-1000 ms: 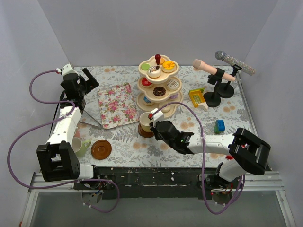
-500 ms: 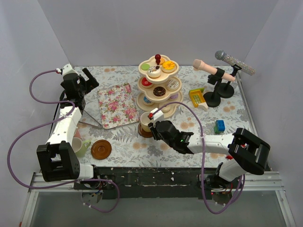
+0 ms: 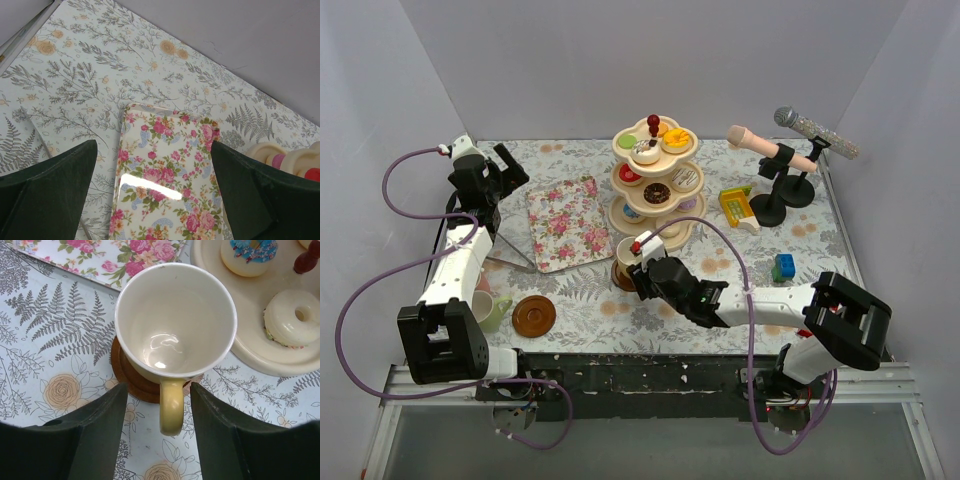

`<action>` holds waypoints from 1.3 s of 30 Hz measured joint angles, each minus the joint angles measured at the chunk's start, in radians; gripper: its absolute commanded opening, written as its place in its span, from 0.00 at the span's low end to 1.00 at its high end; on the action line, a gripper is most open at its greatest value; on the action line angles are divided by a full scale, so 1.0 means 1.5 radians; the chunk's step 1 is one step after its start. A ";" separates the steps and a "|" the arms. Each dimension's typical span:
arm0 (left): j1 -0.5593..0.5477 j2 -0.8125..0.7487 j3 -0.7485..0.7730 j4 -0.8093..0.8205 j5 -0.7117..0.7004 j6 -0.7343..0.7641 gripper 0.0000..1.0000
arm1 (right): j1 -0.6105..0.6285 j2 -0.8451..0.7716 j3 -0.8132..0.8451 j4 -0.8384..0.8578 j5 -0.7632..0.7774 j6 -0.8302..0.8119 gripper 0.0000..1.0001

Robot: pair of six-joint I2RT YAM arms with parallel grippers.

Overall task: Serve the afternoon tea
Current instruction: Place the cup on the coaster.

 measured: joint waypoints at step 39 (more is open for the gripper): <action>-0.009 0.024 0.000 -0.019 0.015 0.020 0.98 | 0.034 0.301 0.507 -0.297 -0.467 0.021 0.27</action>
